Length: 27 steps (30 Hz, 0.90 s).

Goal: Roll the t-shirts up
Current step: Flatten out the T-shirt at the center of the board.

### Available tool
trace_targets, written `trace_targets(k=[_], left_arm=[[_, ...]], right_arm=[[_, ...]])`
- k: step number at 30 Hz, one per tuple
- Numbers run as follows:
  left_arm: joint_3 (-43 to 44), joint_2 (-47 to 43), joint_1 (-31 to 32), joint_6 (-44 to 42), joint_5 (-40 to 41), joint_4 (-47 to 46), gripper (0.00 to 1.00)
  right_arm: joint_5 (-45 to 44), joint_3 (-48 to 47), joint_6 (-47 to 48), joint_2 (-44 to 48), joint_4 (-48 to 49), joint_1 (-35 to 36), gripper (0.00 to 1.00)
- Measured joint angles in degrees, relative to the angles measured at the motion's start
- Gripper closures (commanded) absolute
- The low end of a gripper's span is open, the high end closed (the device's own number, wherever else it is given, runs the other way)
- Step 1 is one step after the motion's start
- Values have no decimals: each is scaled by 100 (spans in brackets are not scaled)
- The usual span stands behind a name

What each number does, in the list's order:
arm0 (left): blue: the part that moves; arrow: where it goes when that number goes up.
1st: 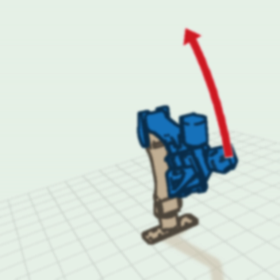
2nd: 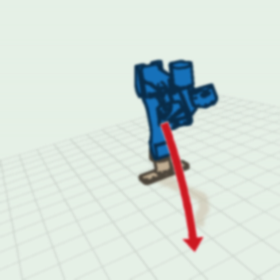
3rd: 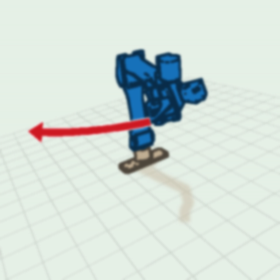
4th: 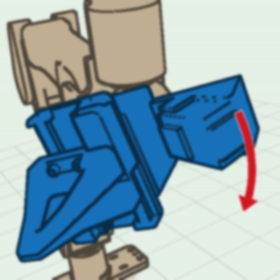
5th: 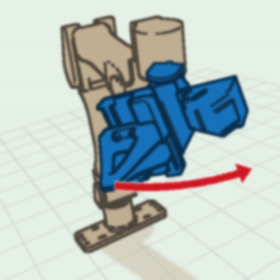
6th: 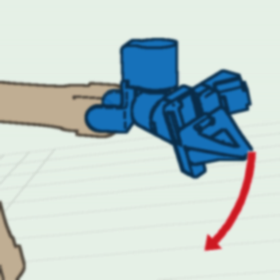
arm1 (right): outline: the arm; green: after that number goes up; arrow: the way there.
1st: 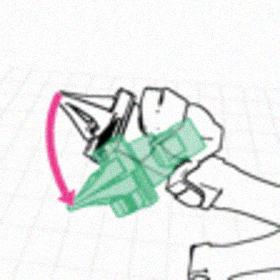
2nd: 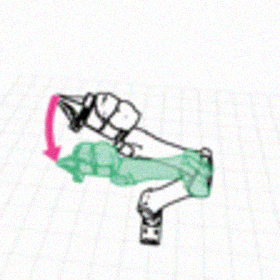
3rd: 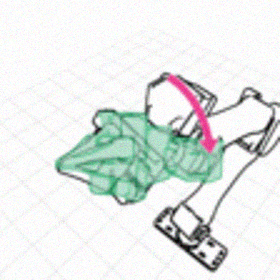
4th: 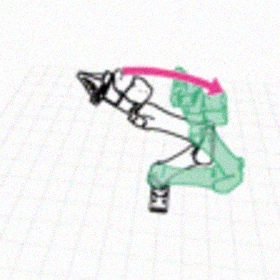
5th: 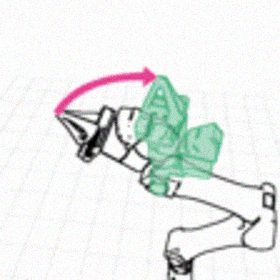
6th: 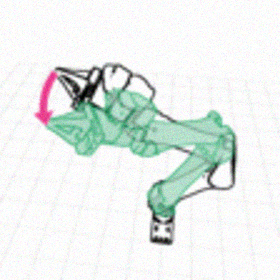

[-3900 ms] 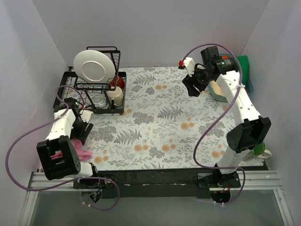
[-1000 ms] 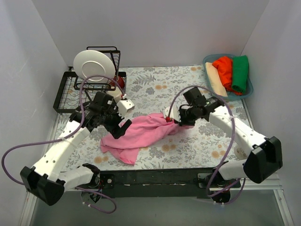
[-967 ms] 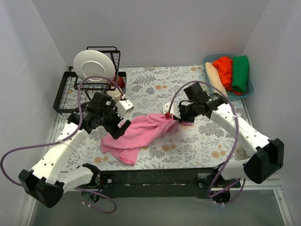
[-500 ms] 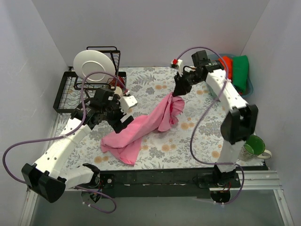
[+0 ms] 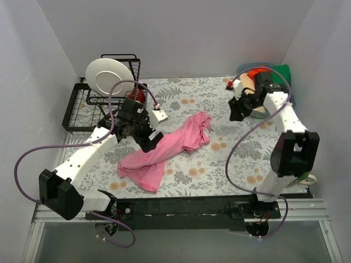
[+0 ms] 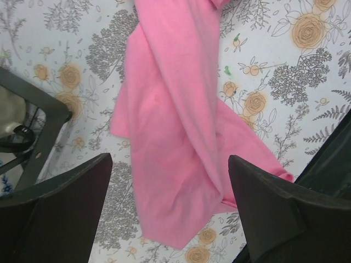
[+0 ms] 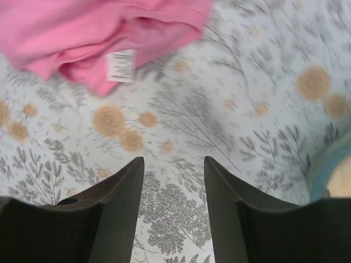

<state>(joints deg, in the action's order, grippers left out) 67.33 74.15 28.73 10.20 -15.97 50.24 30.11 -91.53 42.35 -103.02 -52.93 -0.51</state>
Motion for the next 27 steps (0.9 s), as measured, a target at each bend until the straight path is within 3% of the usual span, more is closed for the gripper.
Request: trace_targets(k=[4, 8, 13, 21, 27], left_arm=[[-393, -2, 7, 181, -254, -111, 14], [-721, 0, 59, 376, -420, 61, 14], [-739, -2, 83, 448, -407, 195, 14], [-739, 2, 81, 483, -203, 175, 14], [-752, 66, 61, 485, -92, 166, 13]], right_arm=[[92, 1611, 984, 1521, 348, 1484, 47], [39, 2935, 1633, 2039, 984, 2441, 49], [-136, 4207, 2330, 2444, 2052, 2695, 49], [144, 4857, 3469, 2920, 3401, 2848, 51], [365, 5045, 3915, 2837, 3836, 2981, 52]])
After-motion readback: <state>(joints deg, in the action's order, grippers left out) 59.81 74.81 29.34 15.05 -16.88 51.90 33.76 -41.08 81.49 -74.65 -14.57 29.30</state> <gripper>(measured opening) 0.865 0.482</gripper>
